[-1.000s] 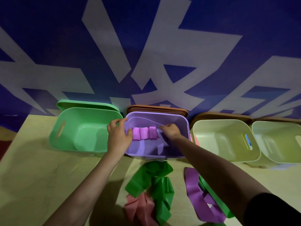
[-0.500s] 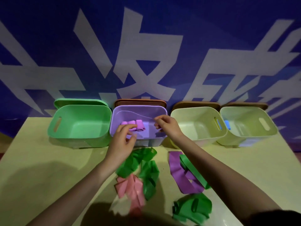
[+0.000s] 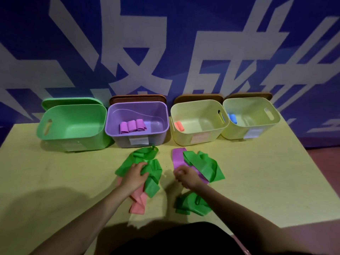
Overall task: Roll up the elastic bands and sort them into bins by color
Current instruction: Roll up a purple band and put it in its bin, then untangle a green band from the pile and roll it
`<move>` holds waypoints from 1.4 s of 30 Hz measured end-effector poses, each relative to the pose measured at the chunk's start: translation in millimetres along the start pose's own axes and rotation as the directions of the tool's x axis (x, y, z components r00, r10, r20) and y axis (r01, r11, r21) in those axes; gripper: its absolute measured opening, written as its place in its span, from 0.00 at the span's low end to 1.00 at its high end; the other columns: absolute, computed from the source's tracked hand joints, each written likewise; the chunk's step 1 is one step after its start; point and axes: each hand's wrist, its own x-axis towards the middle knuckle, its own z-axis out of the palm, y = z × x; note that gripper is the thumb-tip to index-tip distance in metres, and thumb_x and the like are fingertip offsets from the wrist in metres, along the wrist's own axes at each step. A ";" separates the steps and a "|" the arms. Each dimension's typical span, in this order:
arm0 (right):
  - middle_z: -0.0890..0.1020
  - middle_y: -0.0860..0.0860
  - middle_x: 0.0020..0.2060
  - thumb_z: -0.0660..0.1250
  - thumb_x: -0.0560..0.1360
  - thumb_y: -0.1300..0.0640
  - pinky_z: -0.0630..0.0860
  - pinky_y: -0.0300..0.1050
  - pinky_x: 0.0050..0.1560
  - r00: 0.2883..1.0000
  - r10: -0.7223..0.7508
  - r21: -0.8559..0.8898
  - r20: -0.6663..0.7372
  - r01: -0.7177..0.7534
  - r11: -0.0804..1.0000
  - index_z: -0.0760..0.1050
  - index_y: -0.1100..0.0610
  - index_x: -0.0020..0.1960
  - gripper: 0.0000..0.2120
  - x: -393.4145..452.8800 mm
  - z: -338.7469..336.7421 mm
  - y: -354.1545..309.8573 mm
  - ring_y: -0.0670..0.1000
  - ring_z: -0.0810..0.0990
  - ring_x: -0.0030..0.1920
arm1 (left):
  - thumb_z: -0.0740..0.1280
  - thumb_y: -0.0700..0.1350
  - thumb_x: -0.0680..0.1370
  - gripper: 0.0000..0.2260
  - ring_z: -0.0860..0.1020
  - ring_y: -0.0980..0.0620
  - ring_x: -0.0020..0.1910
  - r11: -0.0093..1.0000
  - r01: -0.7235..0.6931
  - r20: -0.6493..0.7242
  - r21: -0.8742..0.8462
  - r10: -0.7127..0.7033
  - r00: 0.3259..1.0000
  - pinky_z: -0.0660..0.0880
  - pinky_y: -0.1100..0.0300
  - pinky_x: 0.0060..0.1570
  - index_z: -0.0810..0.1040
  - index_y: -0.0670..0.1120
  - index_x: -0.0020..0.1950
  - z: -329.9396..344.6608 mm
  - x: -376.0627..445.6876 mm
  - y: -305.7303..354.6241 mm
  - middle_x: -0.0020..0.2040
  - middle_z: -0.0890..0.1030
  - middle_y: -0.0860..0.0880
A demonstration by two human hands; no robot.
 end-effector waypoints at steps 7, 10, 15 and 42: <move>0.80 0.53 0.48 0.68 0.77 0.54 0.72 0.35 0.42 0.994 0.065 -0.147 0.082 -0.053 0.988 0.67 0.54 0.70 0.23 12.2 47.4 -10.0 0.47 0.77 0.43 | 0.65 0.48 0.78 0.23 0.75 0.45 0.61 0.972 0.093 0.022 0.214 -0.100 0.995 0.72 0.55 0.60 0.67 0.44 0.72 19.2 18.0 -3.6 0.65 0.73 0.43; 0.82 0.54 0.48 0.67 0.77 0.52 0.68 0.32 0.36 0.996 -0.022 -0.249 0.084 0.043 0.967 0.68 0.52 0.70 0.23 23.9 54.7 -18.1 0.43 0.77 0.39 | 0.67 0.47 0.77 0.15 0.77 0.46 0.53 0.969 0.109 -0.016 0.219 -0.108 0.994 0.72 0.56 0.53 0.76 0.44 0.62 19.5 21.3 -6.3 0.55 0.78 0.44; 0.82 0.55 0.45 0.67 0.77 0.54 0.70 0.39 0.44 0.991 -0.057 -0.330 0.118 0.093 0.939 0.81 0.55 0.49 0.06 42.6 55.8 -16.0 0.49 0.77 0.41 | 0.69 0.45 0.76 0.17 0.72 0.50 0.36 0.998 0.055 -0.034 0.004 -0.055 0.998 0.61 0.61 0.31 0.68 0.53 0.30 12.0 27.8 -16.7 0.32 0.69 0.52; 0.80 0.50 0.41 0.70 0.70 0.46 0.73 0.37 0.39 0.913 -0.396 0.345 0.095 0.343 0.874 0.76 0.60 0.51 0.19 -58.5 4.1 -134.8 0.45 0.77 0.40 | 0.68 0.46 0.76 0.11 0.73 0.46 0.37 0.705 -0.258 -0.388 -0.660 -0.026 0.921 0.70 0.53 0.41 0.81 0.38 0.42 -112.4 -82.0 108.3 0.41 0.77 0.30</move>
